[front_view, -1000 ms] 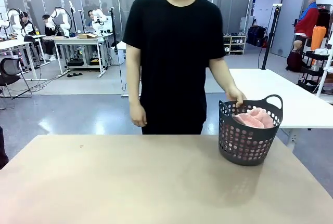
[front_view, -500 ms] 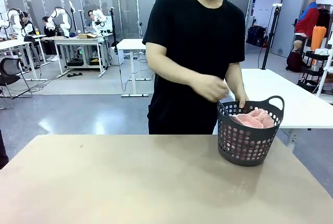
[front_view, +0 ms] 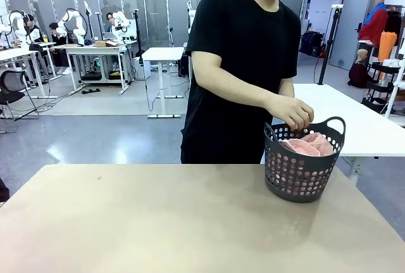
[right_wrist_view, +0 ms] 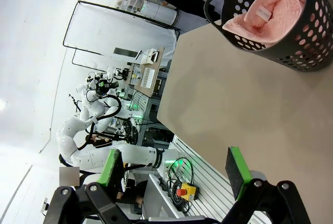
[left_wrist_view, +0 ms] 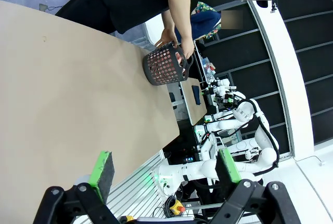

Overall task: Fold the towel.
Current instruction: Grab the top end of the 100 cm Hotel Towel extended by the human.

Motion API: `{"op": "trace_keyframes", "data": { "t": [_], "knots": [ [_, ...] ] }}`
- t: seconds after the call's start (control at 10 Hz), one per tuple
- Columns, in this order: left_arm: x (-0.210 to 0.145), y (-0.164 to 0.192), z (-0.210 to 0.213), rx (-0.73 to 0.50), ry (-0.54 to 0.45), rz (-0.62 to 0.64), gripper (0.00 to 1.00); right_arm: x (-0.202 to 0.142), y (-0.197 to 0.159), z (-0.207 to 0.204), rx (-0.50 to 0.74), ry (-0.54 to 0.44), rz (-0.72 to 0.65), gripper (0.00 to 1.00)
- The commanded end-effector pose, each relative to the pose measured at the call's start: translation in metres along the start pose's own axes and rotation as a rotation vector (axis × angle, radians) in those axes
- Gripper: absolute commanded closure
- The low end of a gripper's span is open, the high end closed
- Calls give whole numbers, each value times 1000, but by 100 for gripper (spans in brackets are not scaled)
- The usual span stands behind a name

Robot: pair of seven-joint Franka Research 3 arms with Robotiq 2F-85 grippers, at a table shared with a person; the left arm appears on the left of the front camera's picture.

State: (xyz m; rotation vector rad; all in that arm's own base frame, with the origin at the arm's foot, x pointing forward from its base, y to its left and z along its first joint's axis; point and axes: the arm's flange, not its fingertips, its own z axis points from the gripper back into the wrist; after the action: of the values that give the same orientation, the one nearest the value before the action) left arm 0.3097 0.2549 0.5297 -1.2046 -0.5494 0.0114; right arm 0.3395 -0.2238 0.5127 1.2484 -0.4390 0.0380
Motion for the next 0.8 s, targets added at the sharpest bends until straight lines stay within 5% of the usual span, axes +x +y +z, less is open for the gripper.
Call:
{"op": "trace_keyframes", "data": {
  "t": [0.0, 0.7],
  "knots": [
    [-2, 0, 0, -19, -2, -4, 0, 0, 0, 1, 7, -1, 5, 0],
    [-2, 0, 0, -19, -2, -4, 0, 0, 0, 1, 7, -1, 5, 0]
  ]
}}
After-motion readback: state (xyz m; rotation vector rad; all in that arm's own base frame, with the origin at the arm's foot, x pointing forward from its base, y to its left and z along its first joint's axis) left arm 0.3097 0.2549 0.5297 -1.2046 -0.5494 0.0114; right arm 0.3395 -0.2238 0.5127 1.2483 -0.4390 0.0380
